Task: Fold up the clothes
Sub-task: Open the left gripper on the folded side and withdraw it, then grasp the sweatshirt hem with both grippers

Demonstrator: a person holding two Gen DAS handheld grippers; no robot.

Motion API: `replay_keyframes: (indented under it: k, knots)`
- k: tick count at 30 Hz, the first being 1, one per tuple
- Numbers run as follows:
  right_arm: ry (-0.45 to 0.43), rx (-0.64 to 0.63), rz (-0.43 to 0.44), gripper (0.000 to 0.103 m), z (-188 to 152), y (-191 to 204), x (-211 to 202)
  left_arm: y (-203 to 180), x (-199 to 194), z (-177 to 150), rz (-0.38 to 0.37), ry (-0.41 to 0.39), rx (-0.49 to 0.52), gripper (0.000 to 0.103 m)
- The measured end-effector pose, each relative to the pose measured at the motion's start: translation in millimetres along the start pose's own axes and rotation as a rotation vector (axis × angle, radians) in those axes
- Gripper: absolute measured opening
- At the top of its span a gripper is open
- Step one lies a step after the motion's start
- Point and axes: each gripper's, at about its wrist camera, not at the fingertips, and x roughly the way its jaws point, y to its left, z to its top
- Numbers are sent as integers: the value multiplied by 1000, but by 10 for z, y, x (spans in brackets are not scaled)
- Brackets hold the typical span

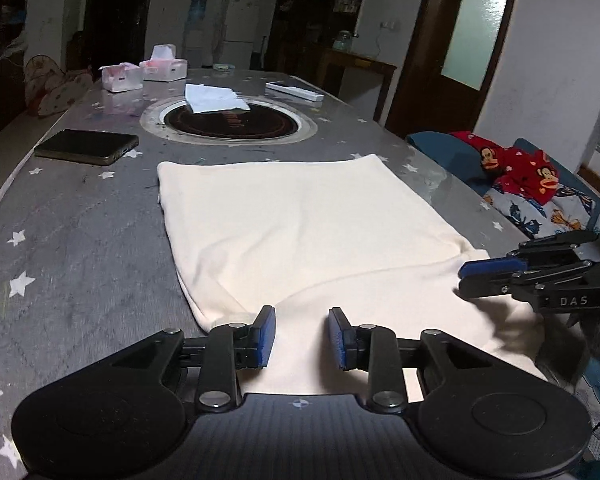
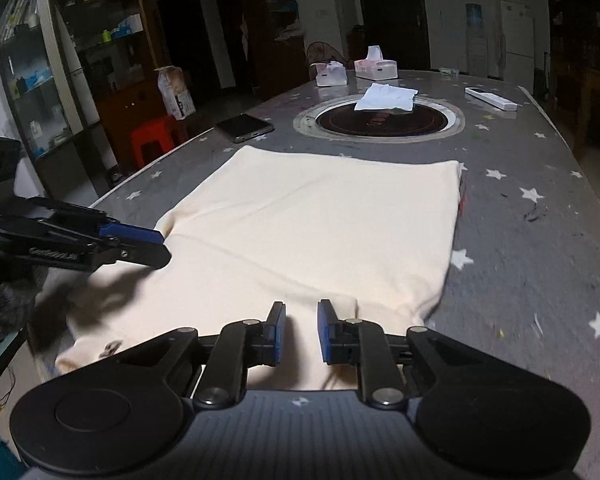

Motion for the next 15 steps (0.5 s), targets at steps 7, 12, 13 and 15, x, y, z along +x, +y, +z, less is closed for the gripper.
replay_keyframes:
  k: [7,12,13,15]
  knots:
    - [17,-148,-22,36,-195,210,-153,-167,-252,-143,-7,17,88,42]
    - [25,-188,-22,39,-245,283,-262,-285,-517,-333,-3,41,161,48]
    - [27,-197,-21,40,-250,291,-278,-332,-565,-371,-2,43,189,50]
    - [29,-209,-17,40,-251,304,-318,-426,-661,-446,2,46,246,51]
